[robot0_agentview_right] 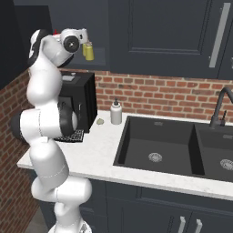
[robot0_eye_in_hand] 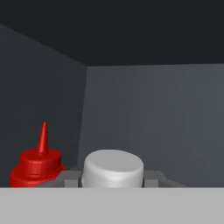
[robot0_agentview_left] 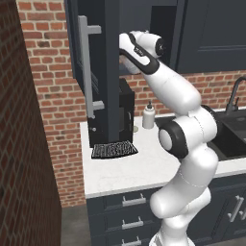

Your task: Put the shaker and condiment bottle from the counter next to their counterparts in the cabinet.

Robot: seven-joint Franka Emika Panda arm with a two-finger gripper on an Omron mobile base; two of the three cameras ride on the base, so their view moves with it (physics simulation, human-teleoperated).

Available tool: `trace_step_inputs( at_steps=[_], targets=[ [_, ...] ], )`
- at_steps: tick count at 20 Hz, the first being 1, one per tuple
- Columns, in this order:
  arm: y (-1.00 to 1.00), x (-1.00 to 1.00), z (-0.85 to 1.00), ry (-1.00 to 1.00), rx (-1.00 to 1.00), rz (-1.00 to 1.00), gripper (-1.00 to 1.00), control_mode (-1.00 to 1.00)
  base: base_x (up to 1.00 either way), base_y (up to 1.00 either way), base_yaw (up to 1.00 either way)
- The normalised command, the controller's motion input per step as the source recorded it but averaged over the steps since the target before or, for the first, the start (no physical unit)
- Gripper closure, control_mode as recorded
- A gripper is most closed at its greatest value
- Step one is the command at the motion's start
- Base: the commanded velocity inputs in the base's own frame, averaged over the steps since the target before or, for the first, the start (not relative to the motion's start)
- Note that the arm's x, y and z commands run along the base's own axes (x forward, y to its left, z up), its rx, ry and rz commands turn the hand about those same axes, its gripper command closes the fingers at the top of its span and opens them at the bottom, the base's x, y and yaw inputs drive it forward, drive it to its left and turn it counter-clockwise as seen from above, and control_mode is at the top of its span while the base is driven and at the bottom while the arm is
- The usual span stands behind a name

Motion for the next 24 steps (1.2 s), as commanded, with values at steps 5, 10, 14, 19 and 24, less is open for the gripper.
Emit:
trace_step_inputs(
  at_steps=[5,10,14,19,24],
  targets=[
    [0.00,0.23,-0.01,0.00,0.00,0.00,1.00,-1.00,0.00,0.00,0.00],
    [0.02,0.25,0.00,0.00,0.00,0.00,1.00,-1.00,0.00,0.00,0.00],
    [0.11,0.23,-0.05,0.00,0.00,0.00,1.00,-1.00,0.00,0.00,0.00],
    [0.11,0.21,-0.10,0.00,0.00,0.00,-1.00,-1.00,0.00,0.00,0.00],
    [0.02,0.15,-0.05,0.00,0.00,0.00,-1.00,-1.00,0.00,0.00,0.00]
  ],
)
